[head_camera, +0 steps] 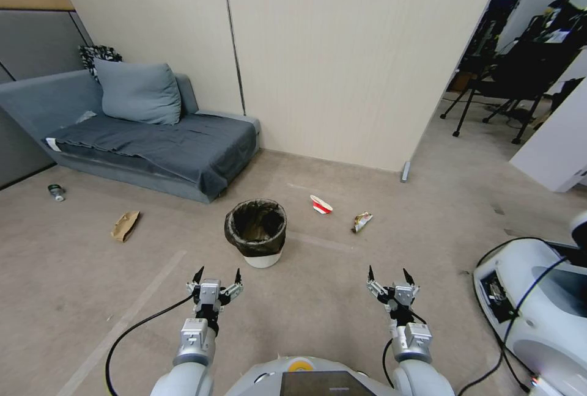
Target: Pick up the trash bin, then pick up the garbage from the floor and place it into the trash bin.
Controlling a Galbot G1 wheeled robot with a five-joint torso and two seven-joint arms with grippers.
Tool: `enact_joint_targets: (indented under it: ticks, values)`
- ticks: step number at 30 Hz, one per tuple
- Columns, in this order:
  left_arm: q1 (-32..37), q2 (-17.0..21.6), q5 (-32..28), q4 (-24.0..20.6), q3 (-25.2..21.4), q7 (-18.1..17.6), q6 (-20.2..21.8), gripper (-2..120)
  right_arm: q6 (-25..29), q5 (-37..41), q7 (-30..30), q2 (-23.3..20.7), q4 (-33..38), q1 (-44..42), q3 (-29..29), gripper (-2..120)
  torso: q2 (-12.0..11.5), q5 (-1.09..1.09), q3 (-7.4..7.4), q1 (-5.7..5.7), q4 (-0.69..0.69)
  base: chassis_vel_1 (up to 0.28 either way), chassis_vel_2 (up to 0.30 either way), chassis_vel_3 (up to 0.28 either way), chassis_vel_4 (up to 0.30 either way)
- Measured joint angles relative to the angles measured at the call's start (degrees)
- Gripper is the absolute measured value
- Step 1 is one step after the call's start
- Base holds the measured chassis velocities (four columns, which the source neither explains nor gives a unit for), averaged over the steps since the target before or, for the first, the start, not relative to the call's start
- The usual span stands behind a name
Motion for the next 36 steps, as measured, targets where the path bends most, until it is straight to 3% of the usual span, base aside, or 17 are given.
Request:
enact_joint_targets:
  ticks: [36]
  values:
    - [0.15, -0.15, 0.18, -0.14, -0.17, 0.04, 0.02, 100, 0.39, 0.08, 0.16, 0.00, -0.19, 0.09, 0.12, 100, 0.00, 0.00, 0.00, 0.00, -0.01, -0.098, 0.097, 0.099, -0.098]
